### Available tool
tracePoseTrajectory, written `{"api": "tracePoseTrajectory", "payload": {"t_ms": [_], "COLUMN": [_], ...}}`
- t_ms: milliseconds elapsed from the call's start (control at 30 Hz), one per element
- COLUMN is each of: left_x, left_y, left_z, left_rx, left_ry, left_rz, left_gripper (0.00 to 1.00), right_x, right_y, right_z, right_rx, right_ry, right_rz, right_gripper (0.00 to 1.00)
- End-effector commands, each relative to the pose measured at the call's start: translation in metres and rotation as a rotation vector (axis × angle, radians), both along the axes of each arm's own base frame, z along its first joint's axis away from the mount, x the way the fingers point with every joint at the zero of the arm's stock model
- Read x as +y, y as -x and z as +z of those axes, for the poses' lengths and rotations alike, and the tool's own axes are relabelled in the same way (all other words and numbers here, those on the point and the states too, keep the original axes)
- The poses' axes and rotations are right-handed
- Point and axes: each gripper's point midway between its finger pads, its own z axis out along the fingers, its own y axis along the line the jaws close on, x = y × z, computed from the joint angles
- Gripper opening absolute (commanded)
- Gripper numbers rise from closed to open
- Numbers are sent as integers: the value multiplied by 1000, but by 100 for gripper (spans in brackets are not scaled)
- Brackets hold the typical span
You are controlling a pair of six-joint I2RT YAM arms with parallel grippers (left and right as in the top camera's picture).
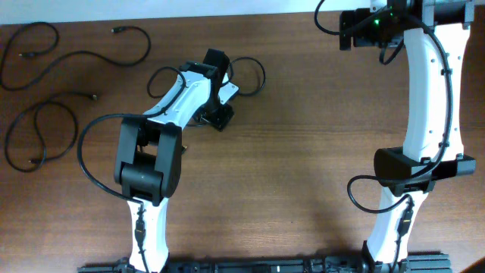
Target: Untangle cables
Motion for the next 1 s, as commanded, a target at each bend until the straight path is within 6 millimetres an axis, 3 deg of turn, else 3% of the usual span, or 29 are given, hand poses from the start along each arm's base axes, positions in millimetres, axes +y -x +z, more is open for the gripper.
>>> {"api": "tracePoseTrajectory", "payload": {"t_ms": [0, 233, 333, 400, 467, 567, 667, 767, 967], "left_x": [2, 2, 2, 3, 5, -3, -9, -3, 18], "left_y": [-1, -1, -4, -14, -25, -39, -43, -34, -18], "left_z": [-3, -3, 1, 15, 41, 103, 174, 245, 327], "left_rx": [2, 1, -11, -45, -91, -192, -310, -430, -621], "left_ry": [-9, -8, -2, 16, 39, 169, 344, 500, 611], "left_rz": [-10, -10, 37, 127, 180, 214, 205, 193, 191], "left_gripper": [36, 0, 0, 0, 0, 0, 0, 0, 0], "right_x": [0, 0, 0, 0, 0, 0, 0, 0, 0], "right_y": [0, 0, 0, 0, 0, 0, 0, 0, 0], "right_z": [-3, -3, -3, -3, -3, -3, -3, -3, -3], "right_rx": [12, 12, 12, 12, 12, 12, 12, 12, 12], "right_ry": [2, 3, 2, 3, 3, 3, 3, 2, 3], "right_rz": [7, 7, 7, 7, 7, 7, 7, 7, 7], "right_gripper": [97, 98, 98, 98, 98, 98, 98, 97, 97]}}
